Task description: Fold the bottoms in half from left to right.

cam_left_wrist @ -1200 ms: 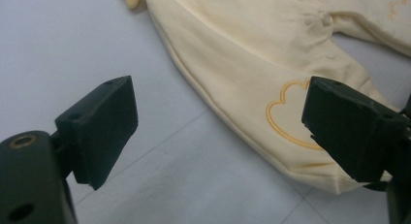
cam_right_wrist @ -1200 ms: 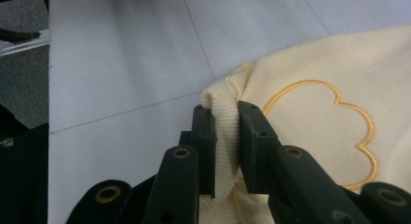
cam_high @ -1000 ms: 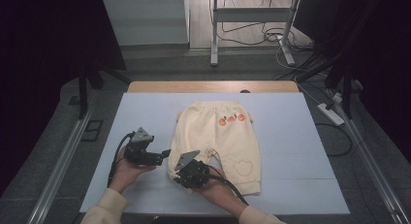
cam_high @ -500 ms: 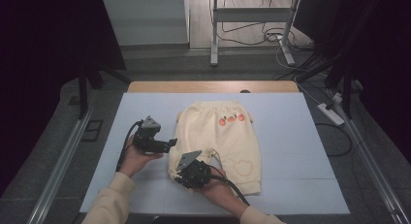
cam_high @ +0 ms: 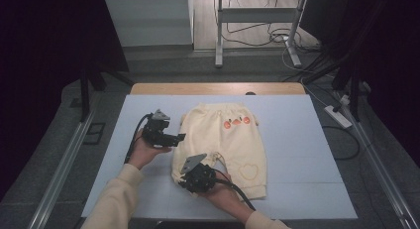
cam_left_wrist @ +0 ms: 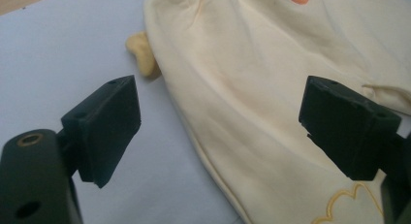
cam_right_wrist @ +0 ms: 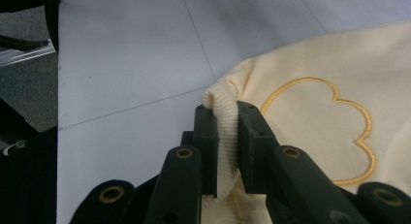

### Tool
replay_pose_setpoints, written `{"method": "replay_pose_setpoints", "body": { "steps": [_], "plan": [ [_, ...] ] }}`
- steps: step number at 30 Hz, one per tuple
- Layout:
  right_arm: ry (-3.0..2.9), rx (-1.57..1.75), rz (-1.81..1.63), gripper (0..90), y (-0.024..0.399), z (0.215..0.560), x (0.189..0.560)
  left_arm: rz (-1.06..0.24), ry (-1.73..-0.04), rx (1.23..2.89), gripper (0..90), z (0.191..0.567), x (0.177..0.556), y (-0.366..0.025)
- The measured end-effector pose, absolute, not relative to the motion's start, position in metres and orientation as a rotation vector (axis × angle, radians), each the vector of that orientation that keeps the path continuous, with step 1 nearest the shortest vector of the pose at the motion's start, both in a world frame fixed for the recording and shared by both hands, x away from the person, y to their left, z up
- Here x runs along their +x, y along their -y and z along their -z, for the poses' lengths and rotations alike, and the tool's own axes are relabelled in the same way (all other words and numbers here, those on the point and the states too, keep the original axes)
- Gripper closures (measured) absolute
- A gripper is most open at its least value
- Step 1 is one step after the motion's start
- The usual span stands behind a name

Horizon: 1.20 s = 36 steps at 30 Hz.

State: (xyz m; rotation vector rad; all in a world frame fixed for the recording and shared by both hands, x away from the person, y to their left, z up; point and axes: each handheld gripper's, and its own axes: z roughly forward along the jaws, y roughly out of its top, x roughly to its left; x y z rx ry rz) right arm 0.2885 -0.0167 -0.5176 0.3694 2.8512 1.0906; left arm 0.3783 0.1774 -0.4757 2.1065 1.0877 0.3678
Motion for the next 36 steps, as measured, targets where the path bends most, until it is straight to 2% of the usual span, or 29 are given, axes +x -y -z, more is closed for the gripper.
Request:
{"method": "replay_pose_setpoints", "body": {
  "steps": [17, 36],
  "plan": [
    [-2.851, 0.347, -1.079, 79.0, 0.017, 0.518, 0.287, -0.282, -1.129, 2.123, 16.4, 0.486, 0.411, -0.176],
    [-2.856, 0.352, -1.092, 79.0, 0.018, 0.519, 0.288, -0.278, -1.138, 2.125, 17.2, 0.489, 0.436, -0.165]
  ]
}}
